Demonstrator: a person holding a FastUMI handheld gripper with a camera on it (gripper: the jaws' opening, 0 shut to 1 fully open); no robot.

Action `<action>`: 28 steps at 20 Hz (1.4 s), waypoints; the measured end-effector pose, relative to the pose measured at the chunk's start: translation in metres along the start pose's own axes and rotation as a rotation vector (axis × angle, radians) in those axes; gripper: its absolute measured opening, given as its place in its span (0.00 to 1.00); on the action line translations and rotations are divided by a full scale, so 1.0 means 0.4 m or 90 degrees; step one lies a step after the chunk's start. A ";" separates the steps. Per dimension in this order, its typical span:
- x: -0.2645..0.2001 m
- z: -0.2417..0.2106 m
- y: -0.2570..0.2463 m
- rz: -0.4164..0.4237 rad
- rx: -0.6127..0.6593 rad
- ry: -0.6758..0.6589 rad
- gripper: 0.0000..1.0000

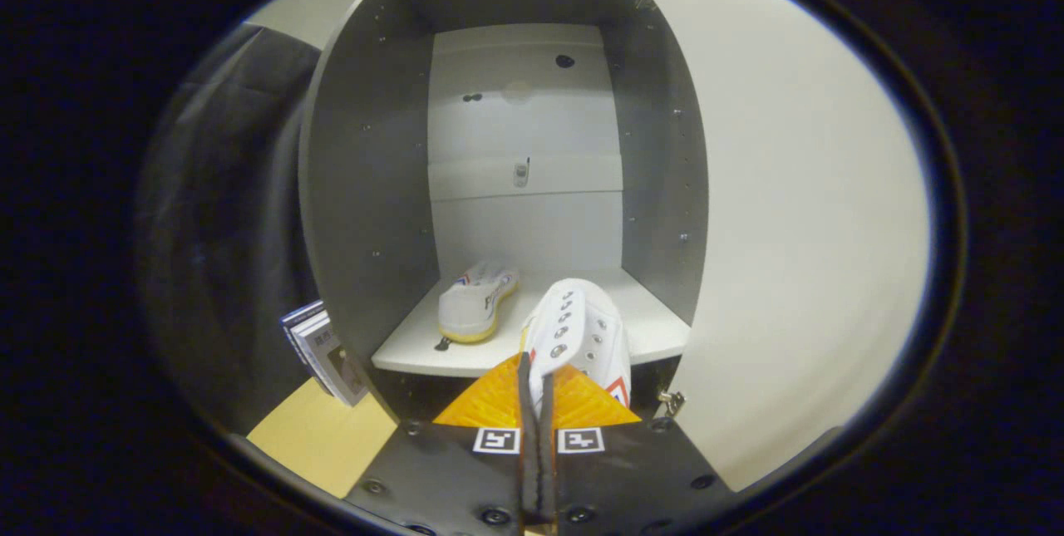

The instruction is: Open the shoe cabinet door, grab the shoes and put them into the shoe cabinet, then close the shoe cabinet door.

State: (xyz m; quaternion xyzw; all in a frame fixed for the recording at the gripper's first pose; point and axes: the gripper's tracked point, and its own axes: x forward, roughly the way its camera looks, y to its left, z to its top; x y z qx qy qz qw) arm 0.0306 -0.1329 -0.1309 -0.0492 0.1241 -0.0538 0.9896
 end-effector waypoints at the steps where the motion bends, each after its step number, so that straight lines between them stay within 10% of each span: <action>1: 0.032 0.015 0.002 -0.003 -0.008 -0.003 0.02; 13: 0.376 0.018 0.000 -0.011 -0.055 0.066 0.02; 28: 0.529 0.012 0.010 0.039 -0.102 0.111 0.04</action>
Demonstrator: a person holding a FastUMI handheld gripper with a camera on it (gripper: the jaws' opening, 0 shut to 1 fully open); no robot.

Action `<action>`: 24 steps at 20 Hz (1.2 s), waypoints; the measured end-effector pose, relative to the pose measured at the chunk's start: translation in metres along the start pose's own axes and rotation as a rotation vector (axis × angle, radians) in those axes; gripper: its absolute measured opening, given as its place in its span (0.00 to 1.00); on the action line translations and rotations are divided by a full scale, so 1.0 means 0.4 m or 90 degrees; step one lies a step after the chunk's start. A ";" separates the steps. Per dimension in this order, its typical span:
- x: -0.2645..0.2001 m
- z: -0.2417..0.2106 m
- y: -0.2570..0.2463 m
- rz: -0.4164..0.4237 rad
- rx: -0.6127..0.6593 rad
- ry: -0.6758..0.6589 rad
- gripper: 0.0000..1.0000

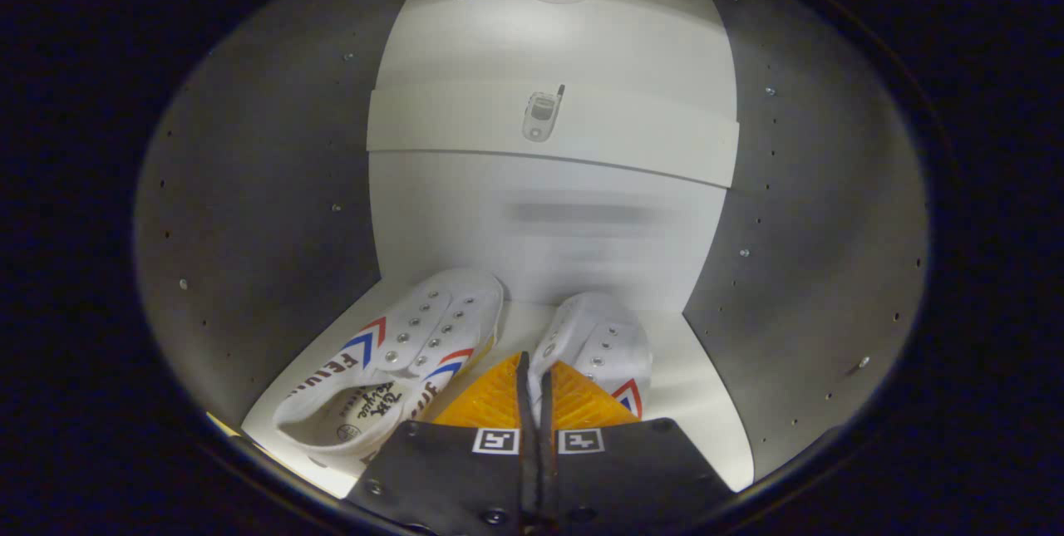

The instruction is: Open the shoe cabinet door, grab the shoes and put them into the shoe cabinet, then close the shoe cabinet door.

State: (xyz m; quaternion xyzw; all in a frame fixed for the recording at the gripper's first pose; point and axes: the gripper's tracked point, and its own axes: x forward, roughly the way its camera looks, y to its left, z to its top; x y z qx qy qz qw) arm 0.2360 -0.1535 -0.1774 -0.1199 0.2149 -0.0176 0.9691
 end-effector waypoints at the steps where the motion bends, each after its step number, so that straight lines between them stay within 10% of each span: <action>1: 0.002 -0.002 -0.004 -0.007 0.003 0.001 0.05; 11: -0.172 0.059 -0.018 -0.044 0.052 -0.105 0.90; 24: -0.633 0.116 -0.005 -0.051 0.023 -0.258 0.92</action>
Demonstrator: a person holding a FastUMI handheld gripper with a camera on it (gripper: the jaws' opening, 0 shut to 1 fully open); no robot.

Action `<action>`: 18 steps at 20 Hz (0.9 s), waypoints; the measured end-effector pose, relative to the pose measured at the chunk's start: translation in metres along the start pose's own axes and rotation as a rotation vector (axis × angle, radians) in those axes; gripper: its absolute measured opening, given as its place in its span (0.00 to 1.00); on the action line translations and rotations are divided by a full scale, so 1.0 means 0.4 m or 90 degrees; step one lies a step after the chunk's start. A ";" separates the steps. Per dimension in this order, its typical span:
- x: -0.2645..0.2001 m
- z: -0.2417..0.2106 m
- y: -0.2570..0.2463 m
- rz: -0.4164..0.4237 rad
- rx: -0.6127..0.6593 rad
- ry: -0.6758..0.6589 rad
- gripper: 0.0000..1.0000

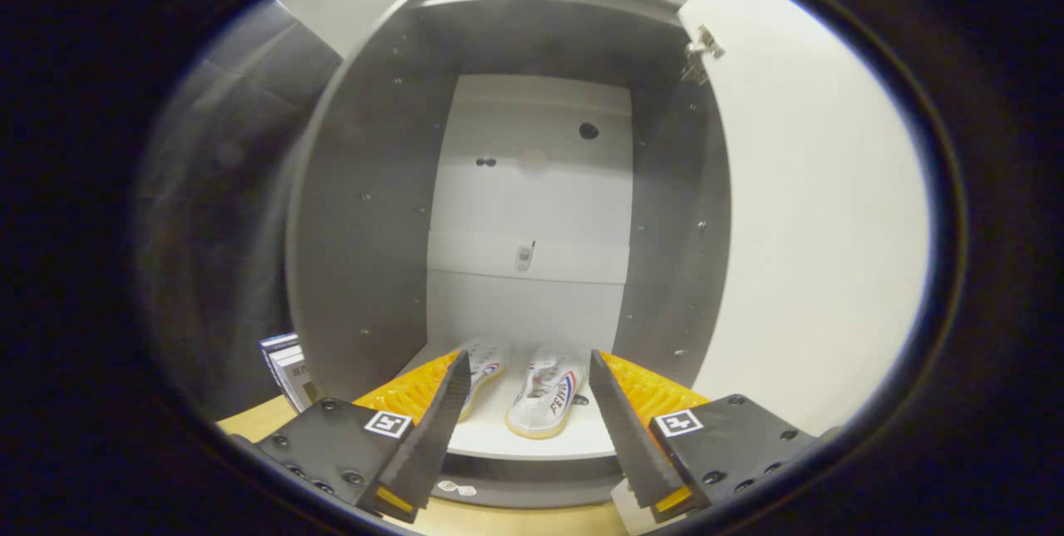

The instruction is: Open the shoe cabinet door, grab the shoes and put them into the shoe cabinet, then close the shoe cabinet door.

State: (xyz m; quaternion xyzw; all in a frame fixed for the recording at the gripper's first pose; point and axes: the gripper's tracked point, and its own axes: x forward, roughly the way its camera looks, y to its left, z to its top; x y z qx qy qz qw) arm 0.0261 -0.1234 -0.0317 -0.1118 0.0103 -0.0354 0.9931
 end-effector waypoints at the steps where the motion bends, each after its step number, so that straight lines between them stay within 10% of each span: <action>1: -0.032 0.015 -0.009 -0.005 -0.002 -0.011 0.92; 18: -0.532 0.162 -0.227 0.020 0.038 -0.095 0.94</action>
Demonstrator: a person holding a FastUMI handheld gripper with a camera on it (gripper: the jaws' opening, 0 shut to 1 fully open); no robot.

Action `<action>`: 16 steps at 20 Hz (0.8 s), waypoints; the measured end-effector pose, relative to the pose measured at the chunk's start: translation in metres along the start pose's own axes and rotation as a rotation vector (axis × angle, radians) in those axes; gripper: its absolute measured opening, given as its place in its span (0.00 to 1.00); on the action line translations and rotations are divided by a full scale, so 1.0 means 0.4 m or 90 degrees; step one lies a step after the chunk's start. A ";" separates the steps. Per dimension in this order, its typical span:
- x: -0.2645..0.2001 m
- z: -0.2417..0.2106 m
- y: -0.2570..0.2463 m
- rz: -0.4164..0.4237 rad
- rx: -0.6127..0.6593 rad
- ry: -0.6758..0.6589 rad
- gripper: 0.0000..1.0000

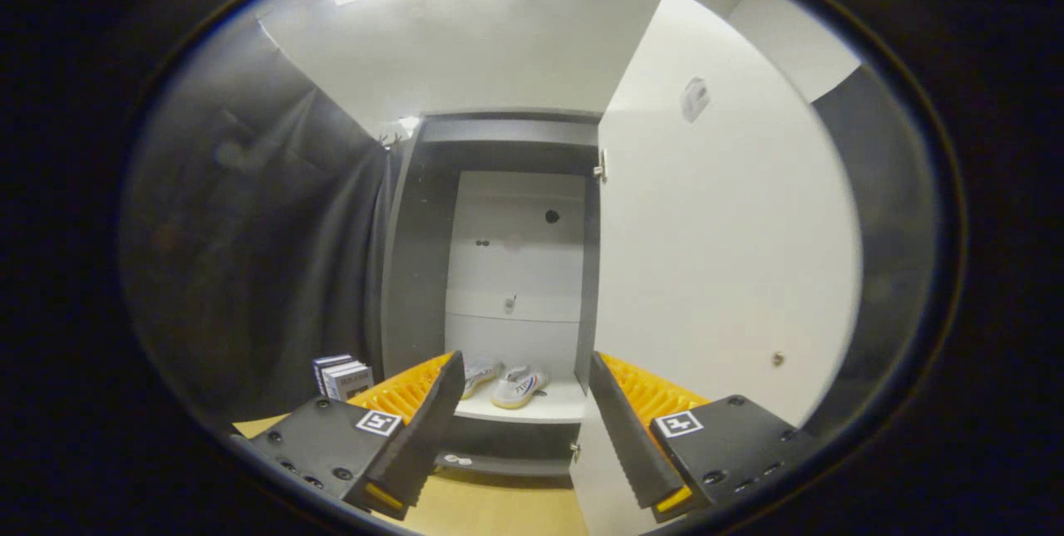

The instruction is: Open the shoe cabinet door, grab the shoes and put them into the shoe cabinet, then close the shoe cabinet door.

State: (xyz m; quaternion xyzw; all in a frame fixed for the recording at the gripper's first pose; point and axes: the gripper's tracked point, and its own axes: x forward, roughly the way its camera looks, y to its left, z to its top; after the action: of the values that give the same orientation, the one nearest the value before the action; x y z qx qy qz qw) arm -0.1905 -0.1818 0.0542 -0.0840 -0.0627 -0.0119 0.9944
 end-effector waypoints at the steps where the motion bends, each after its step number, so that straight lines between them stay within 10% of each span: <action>1: -0.026 0.006 -0.015 -0.002 0.004 0.000 0.94; 16: -0.250 0.084 -0.348 -0.174 0.017 -0.028 0.93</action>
State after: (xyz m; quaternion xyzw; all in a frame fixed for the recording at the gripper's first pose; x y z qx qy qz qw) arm -0.2986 -0.3122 0.0976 -0.0617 -0.0956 -0.1446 0.9829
